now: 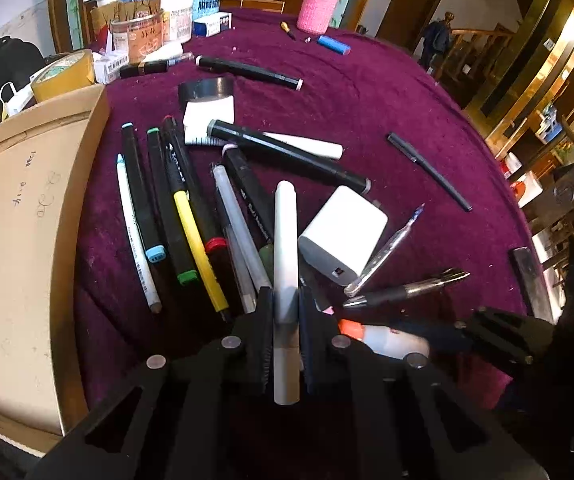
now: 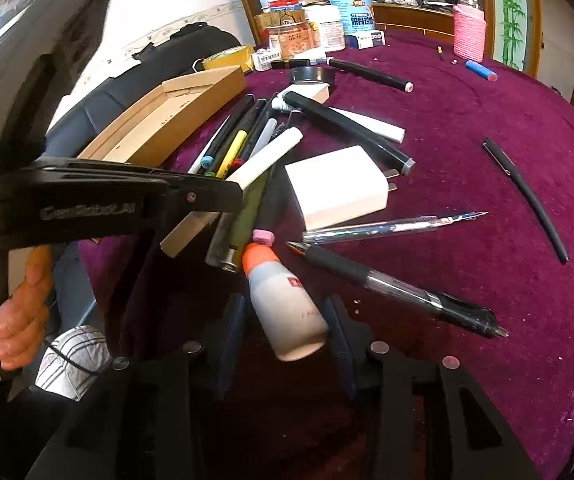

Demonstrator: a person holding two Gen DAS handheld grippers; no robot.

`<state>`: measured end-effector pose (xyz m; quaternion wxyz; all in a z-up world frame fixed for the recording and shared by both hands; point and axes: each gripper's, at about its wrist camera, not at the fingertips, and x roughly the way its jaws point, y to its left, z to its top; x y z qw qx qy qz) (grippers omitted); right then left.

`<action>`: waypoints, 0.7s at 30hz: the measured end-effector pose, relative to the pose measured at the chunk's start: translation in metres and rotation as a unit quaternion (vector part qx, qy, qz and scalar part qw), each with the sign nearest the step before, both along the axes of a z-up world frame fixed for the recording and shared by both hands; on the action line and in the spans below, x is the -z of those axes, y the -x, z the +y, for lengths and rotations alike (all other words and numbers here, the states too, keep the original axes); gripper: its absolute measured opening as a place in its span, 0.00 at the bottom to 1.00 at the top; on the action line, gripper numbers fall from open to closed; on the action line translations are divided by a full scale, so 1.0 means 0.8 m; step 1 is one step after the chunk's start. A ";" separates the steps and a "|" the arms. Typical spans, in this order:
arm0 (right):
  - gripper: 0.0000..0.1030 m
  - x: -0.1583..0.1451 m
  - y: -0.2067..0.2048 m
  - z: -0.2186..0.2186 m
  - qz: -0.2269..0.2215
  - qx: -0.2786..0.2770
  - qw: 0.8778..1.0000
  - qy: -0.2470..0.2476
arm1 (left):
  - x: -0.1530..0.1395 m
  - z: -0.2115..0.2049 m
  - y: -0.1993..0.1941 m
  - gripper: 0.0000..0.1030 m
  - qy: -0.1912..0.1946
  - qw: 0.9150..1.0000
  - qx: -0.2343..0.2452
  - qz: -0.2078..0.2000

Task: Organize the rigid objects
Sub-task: 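Grasp the white marker with the left tool while the right tool grasps the glue bottle, then carry the marker and glue bottle into the cardboard tray and open both tools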

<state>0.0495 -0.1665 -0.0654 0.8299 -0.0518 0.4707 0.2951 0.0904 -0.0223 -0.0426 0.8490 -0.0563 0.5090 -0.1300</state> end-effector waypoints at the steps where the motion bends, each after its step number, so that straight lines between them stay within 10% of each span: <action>1: 0.43 0.000 -0.001 0.002 -0.003 0.002 1.000 0.002 | -0.003 0.002 0.001 0.12 0.002 1.000 -0.003 -0.003; 21: 0.29 -0.053 0.035 0.030 -0.039 0.035 0.998 -0.029 | -0.044 0.146 0.081 0.12 0.063 0.990 -0.122 -0.033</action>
